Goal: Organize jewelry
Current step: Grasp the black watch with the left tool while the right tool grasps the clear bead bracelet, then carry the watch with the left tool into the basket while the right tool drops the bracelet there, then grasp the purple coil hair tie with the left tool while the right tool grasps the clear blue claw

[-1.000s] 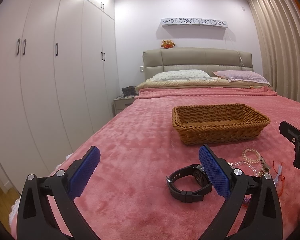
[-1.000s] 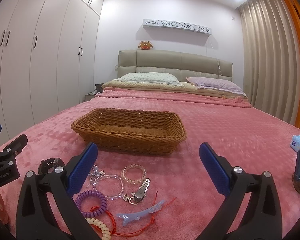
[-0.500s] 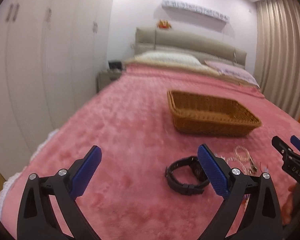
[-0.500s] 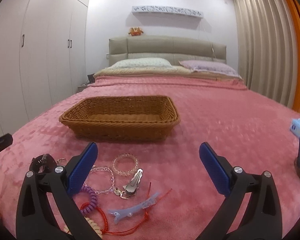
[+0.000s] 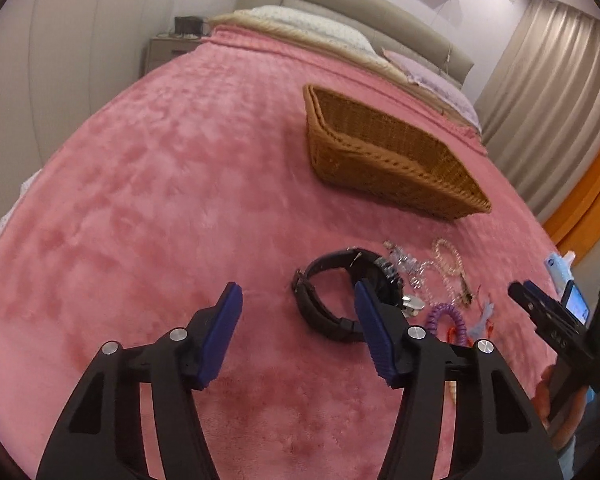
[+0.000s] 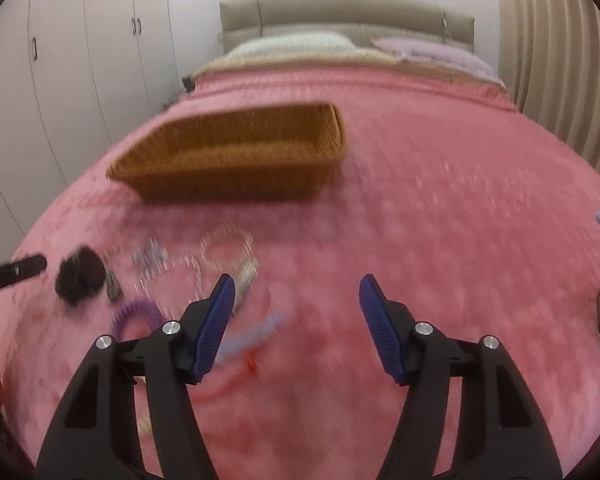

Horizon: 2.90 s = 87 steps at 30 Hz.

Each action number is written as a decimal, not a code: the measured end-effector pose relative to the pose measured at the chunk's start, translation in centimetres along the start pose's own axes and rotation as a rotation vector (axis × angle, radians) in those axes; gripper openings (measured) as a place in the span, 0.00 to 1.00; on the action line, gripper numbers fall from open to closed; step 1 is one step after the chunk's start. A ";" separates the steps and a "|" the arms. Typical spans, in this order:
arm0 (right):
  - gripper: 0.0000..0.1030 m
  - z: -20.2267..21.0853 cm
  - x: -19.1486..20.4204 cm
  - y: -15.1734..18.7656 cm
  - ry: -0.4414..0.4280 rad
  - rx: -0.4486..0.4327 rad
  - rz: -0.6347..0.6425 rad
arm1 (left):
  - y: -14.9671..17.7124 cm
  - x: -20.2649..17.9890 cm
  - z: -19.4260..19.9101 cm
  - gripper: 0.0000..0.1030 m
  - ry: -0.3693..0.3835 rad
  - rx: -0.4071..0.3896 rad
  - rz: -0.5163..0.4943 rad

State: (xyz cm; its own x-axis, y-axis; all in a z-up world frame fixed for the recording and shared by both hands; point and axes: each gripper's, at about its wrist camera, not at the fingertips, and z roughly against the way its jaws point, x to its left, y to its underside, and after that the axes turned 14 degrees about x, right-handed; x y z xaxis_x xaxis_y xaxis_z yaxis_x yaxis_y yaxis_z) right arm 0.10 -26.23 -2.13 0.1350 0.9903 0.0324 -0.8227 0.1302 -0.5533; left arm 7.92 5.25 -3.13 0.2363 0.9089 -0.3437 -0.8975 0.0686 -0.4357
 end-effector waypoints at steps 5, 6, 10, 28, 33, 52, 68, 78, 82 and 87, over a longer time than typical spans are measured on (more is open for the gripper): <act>0.47 -1.1 -1.0 1.2 -0.071 0.105 0.000 | -0.1 -0.4 -1.3 0.38 0.018 0.056 0.002; 0.45 -1.2 -0.9 1.2 -0.078 0.112 0.003 | -0.1 -0.4 -1.5 0.38 0.022 0.062 0.006; 0.43 -1.3 -0.2 0.6 -0.101 0.122 0.007 | -0.4 -0.6 -1.7 0.39 0.017 0.066 0.003; 0.18 -9.1 4.9 -7.9 -0.055 0.201 0.114 | -1.6 -1.2 -3.6 0.38 -0.073 0.112 0.008; 0.08 -8.9 5.6 -7.9 -0.060 0.180 0.151 | -1.9 -1.7 -4.1 0.15 -0.094 0.121 0.000; 0.08 2.0 3.9 -12.2 -0.213 -0.160 0.111 | -7.4 -7.2 3.3 0.06 -0.010 -0.222 -0.115; 0.08 -9.3 3.1 -19.8 -0.070 -0.012 0.040 | -16.7 -10.4 -6.7 0.07 -0.054 -0.158 -0.107; 0.08 -13.0 3.7 -18.7 -0.061 0.082 0.037 | -16.8 -9.4 -10.1 0.08 -0.097 -0.076 -0.103; 0.10 -13.5 2.8 -18.5 -0.086 0.104 -0.005 | -16.6 -9.3 -10.4 0.15 -0.088 -0.054 -0.119; 0.23 -11.6 2.0 -18.2 -0.125 0.081 -0.026 | -15.7 -9.3 -8.4 0.43 -0.076 -0.089 -0.114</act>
State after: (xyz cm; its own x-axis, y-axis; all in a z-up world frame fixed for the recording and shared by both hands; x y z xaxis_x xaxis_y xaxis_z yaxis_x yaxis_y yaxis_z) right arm 21.70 -27.20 -1.63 0.0915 0.9841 0.1521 -0.8624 0.1547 -0.4821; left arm 22.93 -7.71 -0.10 0.3027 0.9260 -0.2258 -0.8294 0.1392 -0.5410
